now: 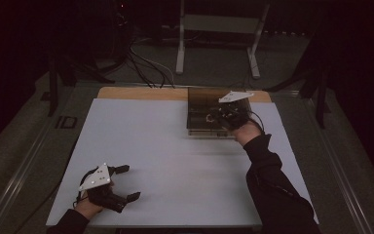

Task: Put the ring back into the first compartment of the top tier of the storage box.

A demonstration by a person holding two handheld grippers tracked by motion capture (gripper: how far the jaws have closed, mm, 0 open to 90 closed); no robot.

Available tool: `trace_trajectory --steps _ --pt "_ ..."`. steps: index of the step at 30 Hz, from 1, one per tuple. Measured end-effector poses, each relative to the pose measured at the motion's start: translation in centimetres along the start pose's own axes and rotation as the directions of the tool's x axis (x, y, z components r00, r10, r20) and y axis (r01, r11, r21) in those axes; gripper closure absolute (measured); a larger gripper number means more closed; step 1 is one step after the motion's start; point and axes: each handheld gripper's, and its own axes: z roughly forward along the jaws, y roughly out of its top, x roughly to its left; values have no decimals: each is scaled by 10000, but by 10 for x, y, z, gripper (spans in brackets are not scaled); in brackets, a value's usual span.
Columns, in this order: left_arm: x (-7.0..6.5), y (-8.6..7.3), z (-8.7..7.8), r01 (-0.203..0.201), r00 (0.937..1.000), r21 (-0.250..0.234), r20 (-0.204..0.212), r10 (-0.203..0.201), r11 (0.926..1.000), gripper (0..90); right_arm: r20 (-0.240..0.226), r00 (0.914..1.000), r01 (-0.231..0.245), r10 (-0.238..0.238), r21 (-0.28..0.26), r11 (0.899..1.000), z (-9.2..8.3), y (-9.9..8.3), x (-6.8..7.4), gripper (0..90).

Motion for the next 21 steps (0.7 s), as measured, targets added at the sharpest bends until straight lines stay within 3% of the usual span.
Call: trace_trajectory --steps 11,21 --pt "0 0 0 -14 10000 13 13 14 10000 12 -237 9993 -278 275 -147 9995 10 7 1 865" --pt "0 0 0 10 10000 -24 1 -10 10000 12 -391 9989 -248 252 90 9997 27 8 7 864"
